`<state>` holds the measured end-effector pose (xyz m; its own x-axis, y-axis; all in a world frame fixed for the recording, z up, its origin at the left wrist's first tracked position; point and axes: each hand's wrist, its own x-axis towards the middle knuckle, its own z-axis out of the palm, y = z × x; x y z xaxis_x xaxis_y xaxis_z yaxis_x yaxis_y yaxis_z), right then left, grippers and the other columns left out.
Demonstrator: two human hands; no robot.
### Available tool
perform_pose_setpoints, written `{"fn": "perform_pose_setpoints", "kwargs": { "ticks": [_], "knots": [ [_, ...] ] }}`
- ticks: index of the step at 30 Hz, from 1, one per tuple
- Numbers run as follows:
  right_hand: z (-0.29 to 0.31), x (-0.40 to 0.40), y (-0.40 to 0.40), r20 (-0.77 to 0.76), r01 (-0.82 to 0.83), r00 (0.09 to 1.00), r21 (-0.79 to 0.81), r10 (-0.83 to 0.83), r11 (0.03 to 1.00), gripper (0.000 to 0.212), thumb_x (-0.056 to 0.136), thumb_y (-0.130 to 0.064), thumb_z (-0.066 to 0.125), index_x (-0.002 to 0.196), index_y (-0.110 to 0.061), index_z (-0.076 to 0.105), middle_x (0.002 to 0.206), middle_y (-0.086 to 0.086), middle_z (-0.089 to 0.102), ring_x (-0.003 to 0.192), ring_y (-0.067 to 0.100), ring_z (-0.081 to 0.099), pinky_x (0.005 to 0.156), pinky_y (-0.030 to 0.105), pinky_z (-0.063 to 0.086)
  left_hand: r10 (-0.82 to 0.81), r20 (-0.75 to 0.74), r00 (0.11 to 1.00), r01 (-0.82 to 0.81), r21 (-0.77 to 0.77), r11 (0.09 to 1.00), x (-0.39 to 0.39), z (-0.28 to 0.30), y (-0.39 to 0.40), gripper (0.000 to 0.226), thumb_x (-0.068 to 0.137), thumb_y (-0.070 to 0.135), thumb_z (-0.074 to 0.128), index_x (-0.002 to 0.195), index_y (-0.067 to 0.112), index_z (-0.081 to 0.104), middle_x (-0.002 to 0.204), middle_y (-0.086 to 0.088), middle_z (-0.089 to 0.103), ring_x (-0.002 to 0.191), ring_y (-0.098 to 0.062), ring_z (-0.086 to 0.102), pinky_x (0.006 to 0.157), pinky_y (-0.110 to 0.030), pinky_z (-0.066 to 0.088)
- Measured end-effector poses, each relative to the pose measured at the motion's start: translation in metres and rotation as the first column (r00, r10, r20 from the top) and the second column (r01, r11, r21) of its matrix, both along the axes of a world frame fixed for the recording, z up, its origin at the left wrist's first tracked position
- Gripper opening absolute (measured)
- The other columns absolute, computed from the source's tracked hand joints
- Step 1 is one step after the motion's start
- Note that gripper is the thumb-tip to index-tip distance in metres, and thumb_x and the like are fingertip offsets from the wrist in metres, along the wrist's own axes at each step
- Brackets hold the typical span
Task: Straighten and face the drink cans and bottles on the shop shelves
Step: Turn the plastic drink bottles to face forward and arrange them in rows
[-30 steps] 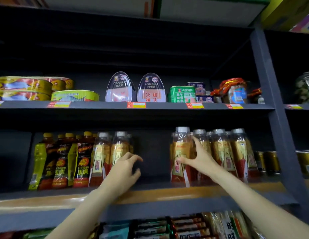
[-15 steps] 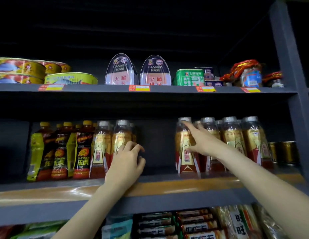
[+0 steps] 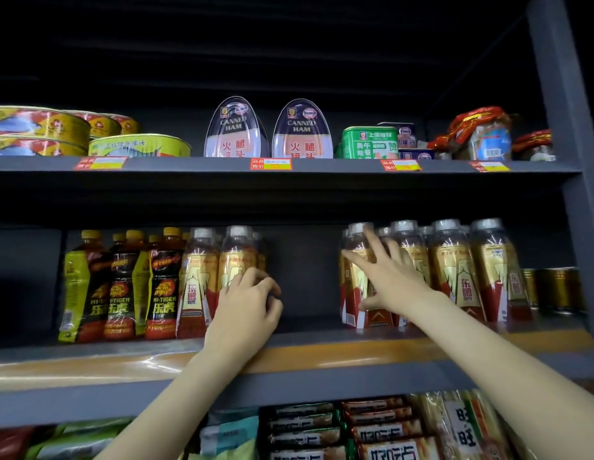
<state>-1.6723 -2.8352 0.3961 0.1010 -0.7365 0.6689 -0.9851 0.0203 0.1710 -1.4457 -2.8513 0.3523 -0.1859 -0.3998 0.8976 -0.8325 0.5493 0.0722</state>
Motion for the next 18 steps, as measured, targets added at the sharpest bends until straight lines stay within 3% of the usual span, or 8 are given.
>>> {"fn": "perform_pose_setpoints", "kwargs": {
  "ticks": [5, 8, 11, 13, 15, 18],
  "knots": [
    [-0.008, 0.007, -0.002, -0.002, 0.021, 1.0, -0.029, -0.021, 0.999, 0.089, 0.082, -0.033, 0.07, 0.151, -0.029, 0.014, 0.157, 0.012, -0.016, 0.142, 0.039, 0.007, 0.114, 0.05, 0.018, 0.014, -0.006, 1.0, -0.014, 0.023, 1.0, 0.001, 0.001, 0.004, 0.019, 0.09, 0.021, 0.048, 0.099, 0.017, 0.064, 0.114, 0.004, 0.05, 0.106, -0.017, 0.044, 0.082, -0.028, 0.031],
    [-0.007, 0.013, 0.001, -0.002, 0.002, 1.0, -0.077, -0.002, 0.997, 0.085, 0.082, -0.04, 0.068, 0.15, -0.027, 0.018, 0.157, 0.011, -0.011, 0.143, 0.038, 0.002, 0.114, 0.052, 0.016, 0.045, -0.006, 0.999, -0.045, 0.056, 0.997, 0.009, 0.008, 0.01, 0.022, 0.092, 0.025, 0.048, 0.107, 0.02, 0.061, 0.12, 0.002, 0.046, 0.112, -0.019, 0.042, 0.092, -0.033, 0.034],
    [0.002, 0.033, 0.001, 0.021, -0.113, 0.993, -0.139, 0.117, 0.984, 0.08, 0.083, -0.047, 0.064, 0.148, -0.026, 0.023, 0.158, 0.01, -0.006, 0.143, 0.035, -0.001, 0.114, 0.05, 0.016, 0.206, 0.046, 0.978, -0.208, 0.038, 0.977, 0.036, 0.013, 0.009, 0.027, 0.093, 0.032, 0.046, 0.115, 0.021, 0.058, 0.128, 0.001, 0.045, 0.119, -0.02, 0.04, 0.098, -0.037, 0.032],
    [0.011, 0.056, -0.005, 0.086, -0.223, 0.968, -0.137, 0.235, 0.965, 0.079, 0.083, -0.048, 0.065, 0.147, -0.027, 0.024, 0.157, 0.009, 0.0, 0.142, 0.034, 0.003, 0.113, 0.049, 0.019, 0.28, 0.001, 0.96, -0.28, 0.064, 0.958, 0.061, 0.011, 0.007, 0.025, 0.093, 0.032, 0.047, 0.111, 0.021, 0.06, 0.127, 0.0, 0.046, 0.118, -0.021, 0.041, 0.097, -0.038, 0.033],
    [0.019, 0.085, -0.018, 0.234, -0.372, 0.896, -0.071, 0.378, 0.926, 0.083, 0.082, -0.045, 0.068, 0.148, -0.029, 0.021, 0.157, 0.011, 0.005, 0.142, 0.035, 0.008, 0.113, 0.05, 0.021, 0.3, -0.109, 0.948, -0.293, 0.076, 0.953, 0.081, 0.004, 0.007, 0.022, 0.092, 0.029, 0.049, 0.105, 0.018, 0.063, 0.121, -0.002, 0.051, 0.111, -0.021, 0.045, 0.092, -0.038, 0.036],
    [0.024, 0.131, -0.044, 0.526, -0.584, 0.678, -0.039, 0.514, 0.811, 0.098, 0.077, -0.04, 0.075, 0.15, -0.034, 0.009, 0.157, 0.016, 0.007, 0.142, 0.037, 0.016, 0.112, 0.047, 0.025, 0.281, -0.247, 0.927, -0.266, 0.09, 0.96, 0.09, -0.003, 0.005, 0.023, 0.092, 0.028, 0.049, 0.103, 0.014, 0.064, 0.115, -0.003, 0.053, 0.104, -0.019, 0.048, 0.091, -0.038, 0.04]
  ]
}}
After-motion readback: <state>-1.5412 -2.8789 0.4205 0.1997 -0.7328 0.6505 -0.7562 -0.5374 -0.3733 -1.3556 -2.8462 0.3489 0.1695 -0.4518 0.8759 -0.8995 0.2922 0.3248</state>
